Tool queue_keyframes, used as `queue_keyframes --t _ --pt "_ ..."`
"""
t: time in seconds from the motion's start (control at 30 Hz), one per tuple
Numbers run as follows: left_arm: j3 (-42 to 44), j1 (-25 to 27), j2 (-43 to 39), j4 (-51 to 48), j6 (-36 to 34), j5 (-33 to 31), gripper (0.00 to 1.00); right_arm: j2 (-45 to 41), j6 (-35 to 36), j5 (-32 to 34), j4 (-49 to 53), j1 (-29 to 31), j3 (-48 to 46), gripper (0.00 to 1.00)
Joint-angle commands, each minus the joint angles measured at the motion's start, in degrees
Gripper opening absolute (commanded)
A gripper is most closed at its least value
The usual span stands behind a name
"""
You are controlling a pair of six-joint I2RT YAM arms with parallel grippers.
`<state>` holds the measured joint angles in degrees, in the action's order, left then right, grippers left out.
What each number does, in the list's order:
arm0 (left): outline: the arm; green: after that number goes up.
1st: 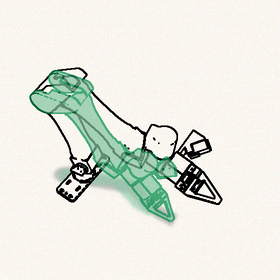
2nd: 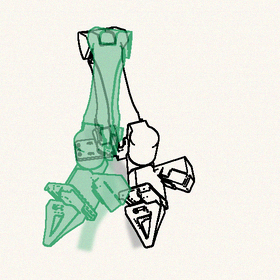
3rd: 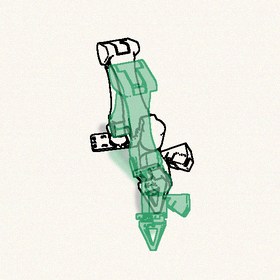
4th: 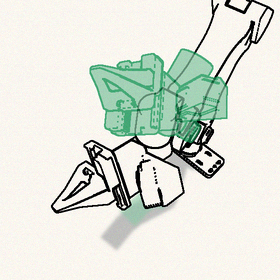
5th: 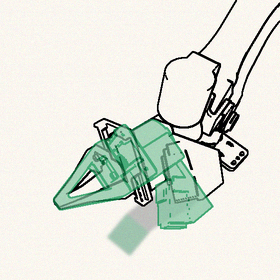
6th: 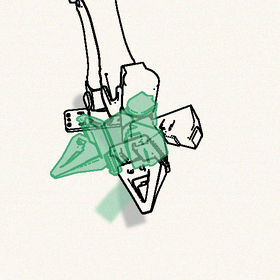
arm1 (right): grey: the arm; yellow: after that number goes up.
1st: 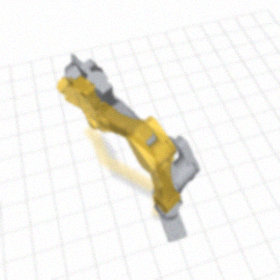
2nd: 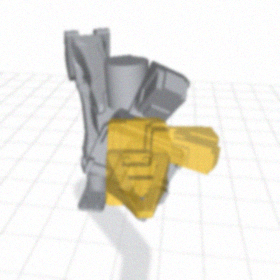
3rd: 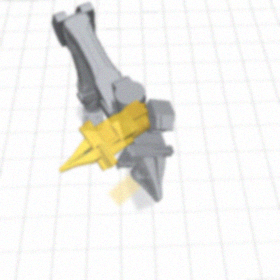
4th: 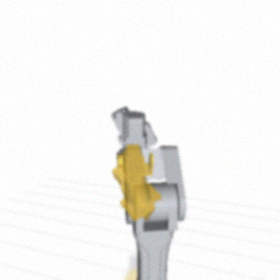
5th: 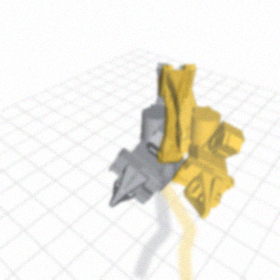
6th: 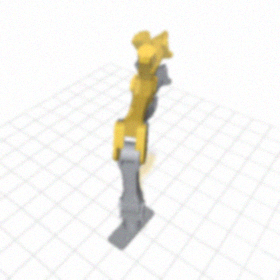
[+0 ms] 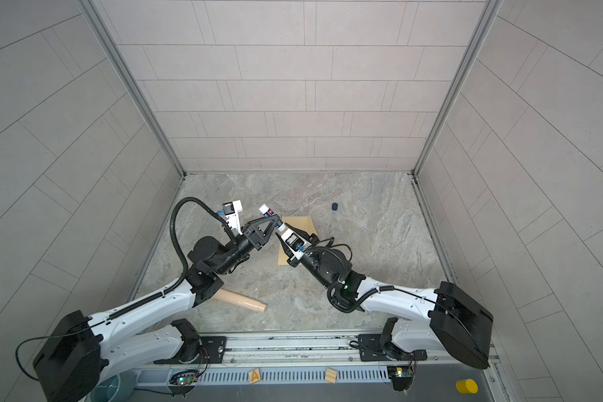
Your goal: Place the letter into the envelope and seal it
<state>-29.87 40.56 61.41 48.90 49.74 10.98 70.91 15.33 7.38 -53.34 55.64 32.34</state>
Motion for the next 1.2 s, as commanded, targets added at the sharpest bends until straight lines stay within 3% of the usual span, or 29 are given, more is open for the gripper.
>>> queue_keyframes --t 0.0,0.23,0.4,0.5,0.63,0.7,0.83,0.97,1.17 --pt "-0.4 -0.2 -0.1 2.5 -0.2 0.4 0.00 -1.2 -0.5 0.8 -2.3 0.4 0.1 0.32" --pt "-0.7 -0.2 0.9 2.8 -0.7 1.6 0.00 -1.8 -2.8 -0.1 -1.0 0.3 0.8 0.14" --pt "-0.4 -0.2 1.3 3.2 -2.6 2.9 0.00 -3.7 -8.0 -3.9 2.7 -1.4 1.6 0.12" --pt "0.0 -0.1 1.3 4.7 -4.7 4.5 0.00 -5.6 -15.7 -12.2 5.5 -5.7 2.1 0.10" --pt "0.5 -0.1 1.2 6.9 -7.7 7.7 0.00 -6.6 -31.0 -30.5 8.1 -14.5 4.8 0.09" --pt "0.7 -0.2 1.3 7.9 -8.6 9.0 0.00 -6.4 -36.8 -36.4 8.6 -17.5 6.1 0.09" --pt "0.7 -0.2 1.3 8.8 -10.9 11.5 0.00 -6.1 -43.1 -47.7 9.8 -20.4 8.4 0.11" --pt "0.6 -0.2 1.3 9.0 -12.1 13.3 0.00 -5.3 -46.9 -53.4 8.6 -20.8 9.2 0.12" --pt "0.8 -0.2 1.0 8.8 -12.6 13.2 0.00 -4.2 -48.2 -55.7 7.1 -21.2 9.2 0.19"
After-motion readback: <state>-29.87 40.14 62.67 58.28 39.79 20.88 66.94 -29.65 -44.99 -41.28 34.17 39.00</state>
